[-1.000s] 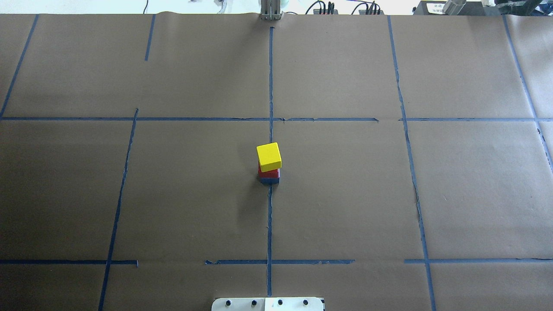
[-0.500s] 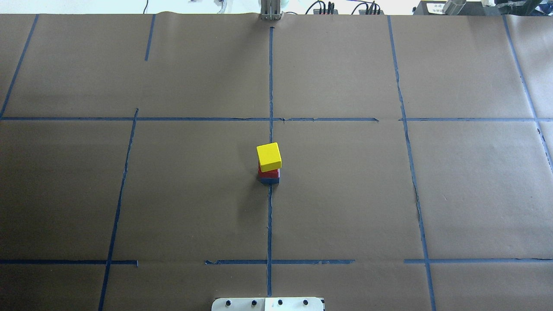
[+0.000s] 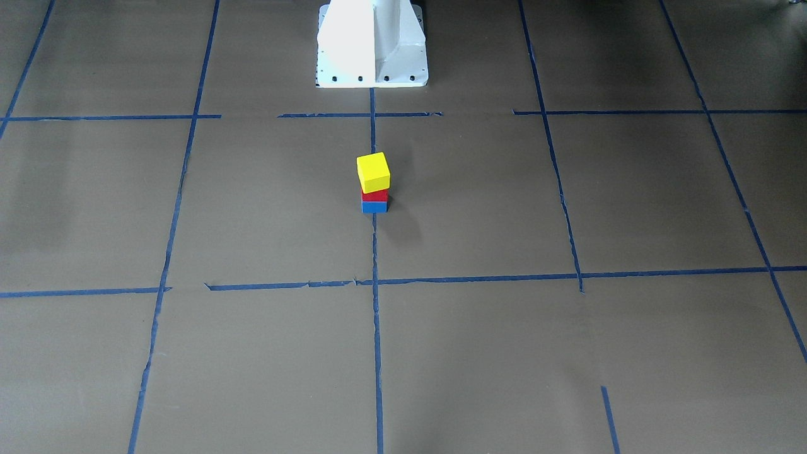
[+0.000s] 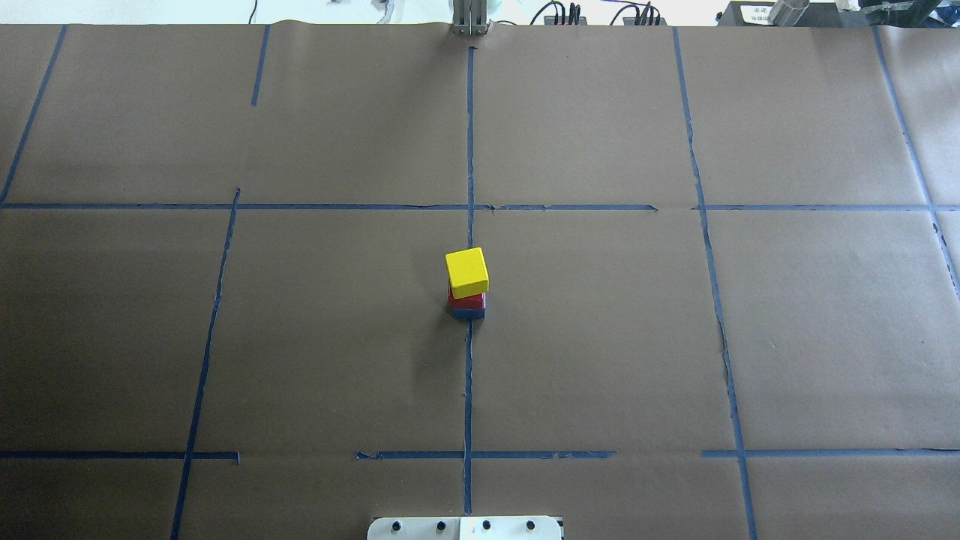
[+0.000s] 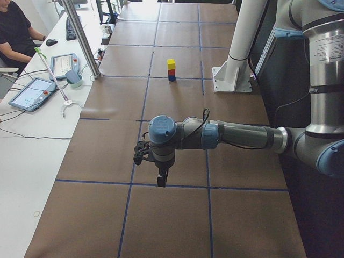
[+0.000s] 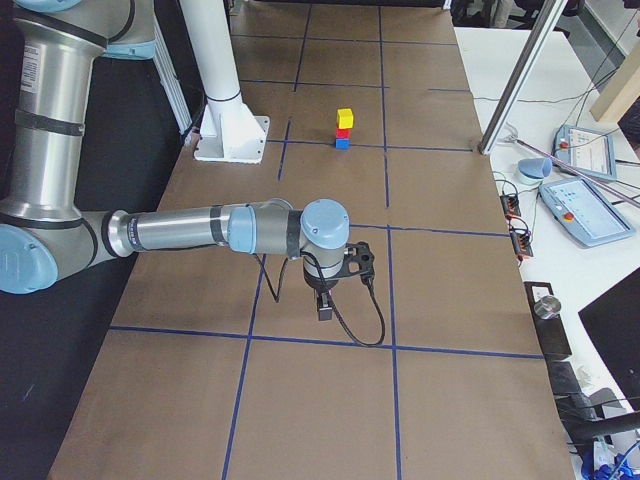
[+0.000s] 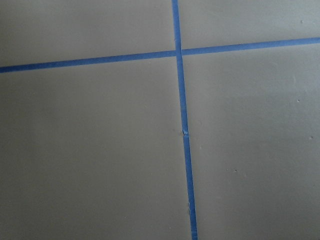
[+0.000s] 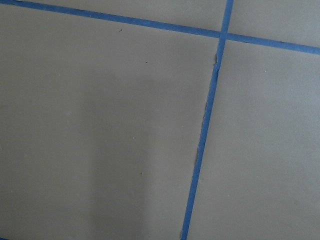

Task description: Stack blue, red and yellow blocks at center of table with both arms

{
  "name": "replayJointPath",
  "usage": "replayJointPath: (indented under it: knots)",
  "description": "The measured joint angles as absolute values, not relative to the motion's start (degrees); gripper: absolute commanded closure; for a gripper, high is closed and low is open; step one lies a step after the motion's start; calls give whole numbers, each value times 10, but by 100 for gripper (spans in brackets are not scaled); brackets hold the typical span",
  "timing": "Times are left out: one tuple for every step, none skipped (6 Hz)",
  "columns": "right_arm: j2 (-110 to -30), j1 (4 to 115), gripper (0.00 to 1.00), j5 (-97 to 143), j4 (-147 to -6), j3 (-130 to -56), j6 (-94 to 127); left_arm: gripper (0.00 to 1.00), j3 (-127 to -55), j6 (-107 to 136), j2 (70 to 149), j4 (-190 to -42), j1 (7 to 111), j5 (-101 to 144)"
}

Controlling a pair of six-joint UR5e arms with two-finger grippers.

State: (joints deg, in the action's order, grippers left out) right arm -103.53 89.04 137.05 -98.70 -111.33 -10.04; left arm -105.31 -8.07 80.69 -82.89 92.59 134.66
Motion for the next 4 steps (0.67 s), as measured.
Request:
replayJointPath:
  knots:
    - [-1039, 890, 0, 1369, -987, -1116, -98, 0, -1055, -80, 806, -829, 926, 1347]
    - [-1043, 890, 0, 1366, -987, -1116, -96, 0, -1055, -80, 807, -829, 926, 1348]
    - [-1045, 890, 0, 1362, -987, -1116, -94, 0, -1055, -80, 807, -828, 926, 1348]
    - [-1046, 890, 0, 1355, -987, -1116, -93, 0, -1057, -80, 808, -828, 922, 1348]
